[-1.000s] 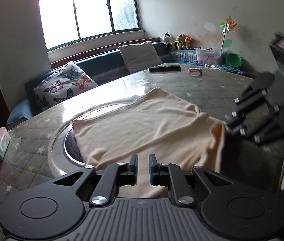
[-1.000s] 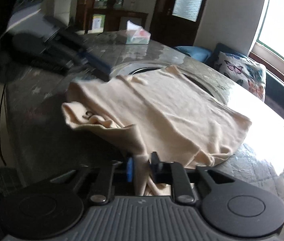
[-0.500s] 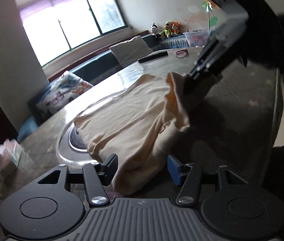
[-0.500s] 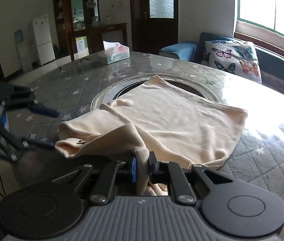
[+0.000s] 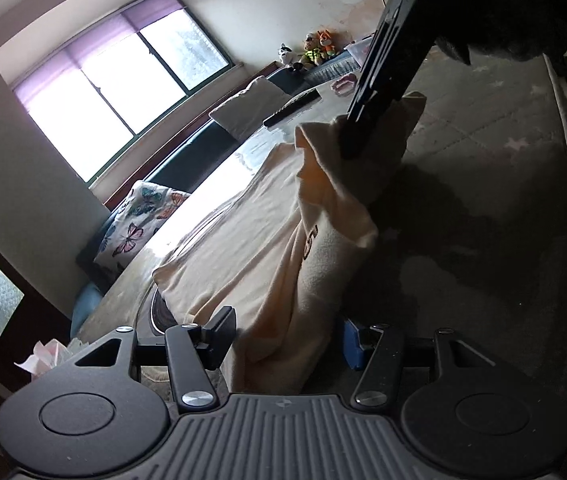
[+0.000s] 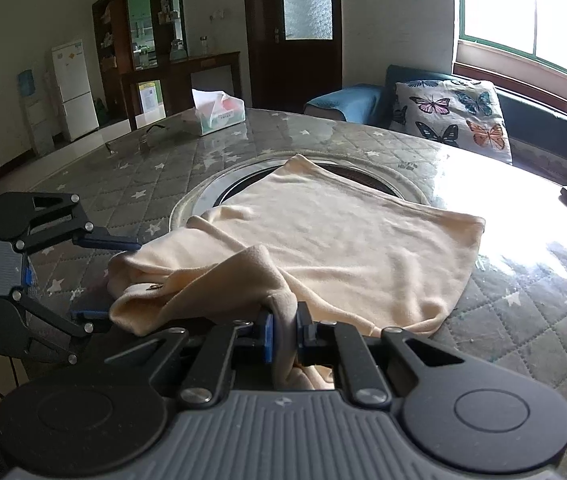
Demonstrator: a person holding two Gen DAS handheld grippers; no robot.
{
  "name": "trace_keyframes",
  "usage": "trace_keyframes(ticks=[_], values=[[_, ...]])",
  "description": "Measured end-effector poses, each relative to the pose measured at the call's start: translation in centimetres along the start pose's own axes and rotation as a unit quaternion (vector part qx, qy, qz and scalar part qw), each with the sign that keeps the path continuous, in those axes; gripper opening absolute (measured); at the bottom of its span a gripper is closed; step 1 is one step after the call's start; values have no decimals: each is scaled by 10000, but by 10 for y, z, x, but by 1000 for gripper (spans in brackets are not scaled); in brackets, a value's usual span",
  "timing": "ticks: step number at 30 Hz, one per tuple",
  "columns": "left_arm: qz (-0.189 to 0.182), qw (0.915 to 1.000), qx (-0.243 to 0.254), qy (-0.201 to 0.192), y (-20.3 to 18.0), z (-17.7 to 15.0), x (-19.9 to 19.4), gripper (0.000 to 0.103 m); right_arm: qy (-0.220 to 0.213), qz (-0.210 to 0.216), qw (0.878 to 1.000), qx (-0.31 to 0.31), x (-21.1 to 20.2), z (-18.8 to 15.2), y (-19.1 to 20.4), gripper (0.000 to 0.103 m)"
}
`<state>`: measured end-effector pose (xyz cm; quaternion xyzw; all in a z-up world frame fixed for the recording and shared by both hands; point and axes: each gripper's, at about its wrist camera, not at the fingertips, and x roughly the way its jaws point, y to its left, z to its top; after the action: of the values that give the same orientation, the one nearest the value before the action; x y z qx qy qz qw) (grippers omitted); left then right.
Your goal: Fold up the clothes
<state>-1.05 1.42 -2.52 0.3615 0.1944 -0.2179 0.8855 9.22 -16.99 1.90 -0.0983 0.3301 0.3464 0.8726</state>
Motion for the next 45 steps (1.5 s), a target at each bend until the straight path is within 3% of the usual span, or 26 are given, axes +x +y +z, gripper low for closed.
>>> trace_keyframes(ticks=[1, 3, 6, 14, 21, 24, 30, 38, 42, 45], values=[[-19, 10000, -41, 16, 3, 0, 2, 41, -7, -5, 10000, -4, 0, 0, 0, 9], [-100, 9999, -127, 28, 7, 1, 2, 19, -23, -17, 10000, -31, 0, 0, 1, 9], [-194, 9994, -291, -11, 16, 2, 0, 9, -74, -38, 10000, -48, -2, -2, 2, 7], [-395, 9967, -686, -173, 23, 13, -38, 8, -314, 6, 9994, -167, -27, -5, 10, 6], [-677, 9894, -1225, -377, 29, 26, -107, 8, -502, 215, 9979, -361, -88, -18, 32, 6], [-750, 9869, -1383, -370, 35, 30, -113, 8, -570, 315, 9968, -471, -112, -22, 43, 6], [-754, 9816, -1734, -276, 63, 40, -77, 8, -562, 247, 9973, -409, -105, -8, 34, 6], [-1012, 9733, -2047, 214, 109, 41, 11, 8, -158, 230, 9996, 2, -45, 32, -15, 6], [-1242, 9633, -2314, 552, 127, 33, 54, 8, 76, 232, 9995, 189, -10, 46, -39, 6], [-1197, 9568, -2545, 740, 138, 25, 78, 11, 261, 219, 9987, 368, 16, 48, -54, 6]])
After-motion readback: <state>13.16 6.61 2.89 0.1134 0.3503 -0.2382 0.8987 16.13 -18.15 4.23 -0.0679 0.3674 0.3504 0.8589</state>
